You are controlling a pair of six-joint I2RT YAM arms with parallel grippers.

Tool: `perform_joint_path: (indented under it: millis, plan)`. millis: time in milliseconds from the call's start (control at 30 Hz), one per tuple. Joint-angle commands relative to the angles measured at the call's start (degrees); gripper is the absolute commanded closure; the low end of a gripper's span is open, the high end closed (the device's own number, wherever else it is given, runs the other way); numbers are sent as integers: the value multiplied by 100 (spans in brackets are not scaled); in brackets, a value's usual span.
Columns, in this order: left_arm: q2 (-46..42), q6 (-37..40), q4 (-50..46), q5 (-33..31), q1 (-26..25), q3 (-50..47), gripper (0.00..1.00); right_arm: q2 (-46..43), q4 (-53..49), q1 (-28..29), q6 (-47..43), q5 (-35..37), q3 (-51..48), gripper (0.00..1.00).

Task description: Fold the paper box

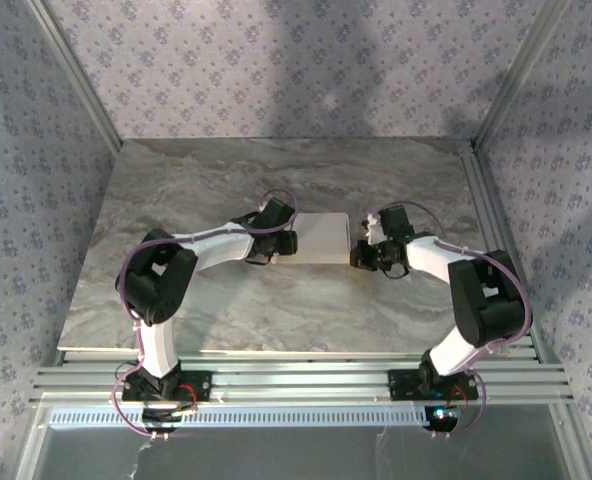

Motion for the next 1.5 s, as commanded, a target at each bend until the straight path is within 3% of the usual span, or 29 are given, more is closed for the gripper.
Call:
perform_joint_path:
  millis: [0,133,400,667,900,1167,1467]
  plan:
    - [357,158,-607,88,25,-112,49,73,94,31,-259,368,-160,96]
    - [370,184,-606,113,24,-84,49,-2,195,237,-338,762,-209,98]
    - [330,230,-564,175,43,-152,49,98,-145,820,-289,2393,-16,97]
    - [339,263,-526,263,84,-186,50,472,-239,1033,65,3043,199,98]
    - [224,259,-491,378,118,-263,50,715,-175,1168,-1,2991,283,96]
    - [-26,219,-473,492,139,-411,50,-635,232,1114,-198,2688,-149,88]
    - [44,281,-483,492,192,-413,50,-1717,109,758,-72,1637,-243,65]
